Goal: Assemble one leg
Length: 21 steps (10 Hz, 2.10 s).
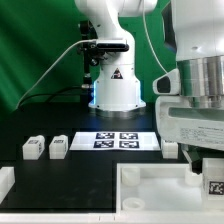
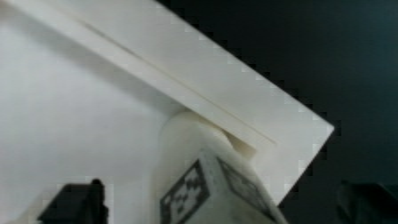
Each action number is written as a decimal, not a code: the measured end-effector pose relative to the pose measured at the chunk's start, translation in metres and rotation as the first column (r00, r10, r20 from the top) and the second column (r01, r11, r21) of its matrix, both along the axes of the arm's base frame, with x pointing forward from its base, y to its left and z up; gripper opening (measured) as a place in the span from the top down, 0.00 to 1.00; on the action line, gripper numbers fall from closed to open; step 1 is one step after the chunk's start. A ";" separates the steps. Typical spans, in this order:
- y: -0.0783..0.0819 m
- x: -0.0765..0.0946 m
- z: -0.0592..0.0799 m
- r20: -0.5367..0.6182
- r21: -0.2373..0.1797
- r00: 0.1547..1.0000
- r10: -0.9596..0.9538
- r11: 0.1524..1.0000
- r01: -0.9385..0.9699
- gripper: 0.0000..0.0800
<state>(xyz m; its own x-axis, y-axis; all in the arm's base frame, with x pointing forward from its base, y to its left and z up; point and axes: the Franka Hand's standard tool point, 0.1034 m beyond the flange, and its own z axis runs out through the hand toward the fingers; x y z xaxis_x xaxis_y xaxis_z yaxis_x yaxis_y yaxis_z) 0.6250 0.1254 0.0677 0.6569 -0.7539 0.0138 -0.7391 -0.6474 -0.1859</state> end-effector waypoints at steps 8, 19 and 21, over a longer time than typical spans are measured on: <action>-0.004 0.004 0.002 -0.056 -0.038 0.991 0.121 0.992 -0.123 0.63; -0.002 0.009 0.000 -0.209 -0.002 0.607 -0.767 0.621 0.784 0.33; -0.006 0.007 -0.001 -0.173 0.016 0.799 -0.575 0.810 0.586 0.20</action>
Offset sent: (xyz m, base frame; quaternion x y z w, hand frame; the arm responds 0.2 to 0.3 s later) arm 0.0000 0.0000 0.0000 0.0000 0.0000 -0.0899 0.9960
